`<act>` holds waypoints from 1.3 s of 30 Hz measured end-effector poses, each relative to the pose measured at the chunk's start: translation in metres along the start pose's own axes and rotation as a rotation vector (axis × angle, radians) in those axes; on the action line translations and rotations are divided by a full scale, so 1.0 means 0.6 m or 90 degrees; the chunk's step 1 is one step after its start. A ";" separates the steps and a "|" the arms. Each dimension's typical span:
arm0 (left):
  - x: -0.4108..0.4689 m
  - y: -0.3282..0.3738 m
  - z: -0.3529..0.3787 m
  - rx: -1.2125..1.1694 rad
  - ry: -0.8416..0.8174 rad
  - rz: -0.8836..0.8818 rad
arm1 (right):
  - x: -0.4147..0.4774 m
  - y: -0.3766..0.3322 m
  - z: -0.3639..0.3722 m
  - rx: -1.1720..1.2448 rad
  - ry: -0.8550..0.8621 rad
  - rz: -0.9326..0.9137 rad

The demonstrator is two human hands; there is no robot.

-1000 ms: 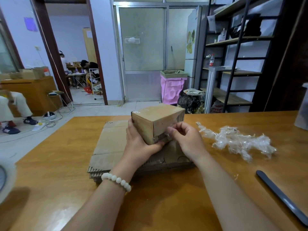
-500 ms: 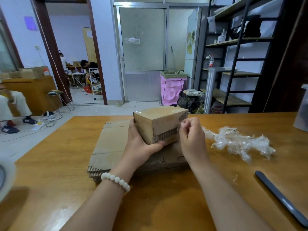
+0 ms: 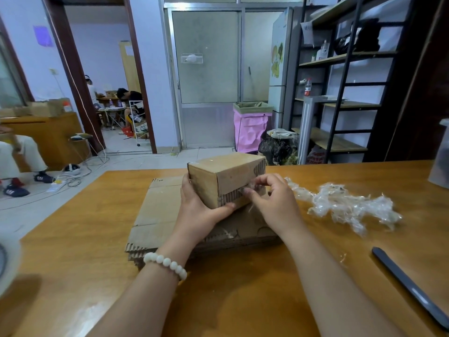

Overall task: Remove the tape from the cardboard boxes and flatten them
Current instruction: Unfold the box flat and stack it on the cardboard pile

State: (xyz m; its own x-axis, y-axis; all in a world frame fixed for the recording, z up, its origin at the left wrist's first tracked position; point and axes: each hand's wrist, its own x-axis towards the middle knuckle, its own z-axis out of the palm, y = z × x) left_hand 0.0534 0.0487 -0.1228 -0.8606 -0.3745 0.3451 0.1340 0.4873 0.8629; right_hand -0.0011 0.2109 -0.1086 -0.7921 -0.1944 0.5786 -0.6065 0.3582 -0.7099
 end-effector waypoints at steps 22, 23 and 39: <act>-0.004 0.023 -0.016 -0.253 -0.011 -0.052 | -0.006 -0.013 -0.013 0.181 -0.157 0.091; -0.006 0.023 -0.014 -0.246 -0.013 -0.056 | -0.008 -0.009 -0.009 0.123 -0.146 0.083; 0.003 0.010 -0.012 -0.297 -0.058 0.002 | -0.020 -0.004 0.021 0.112 -0.011 0.050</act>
State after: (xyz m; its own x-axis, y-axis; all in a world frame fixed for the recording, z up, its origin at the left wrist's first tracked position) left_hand 0.0562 0.0454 -0.1143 -0.8965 -0.2924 0.3328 0.3259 0.0737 0.9425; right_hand 0.0091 0.2010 -0.1186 -0.8378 -0.1876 0.5127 -0.5440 0.2083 -0.8128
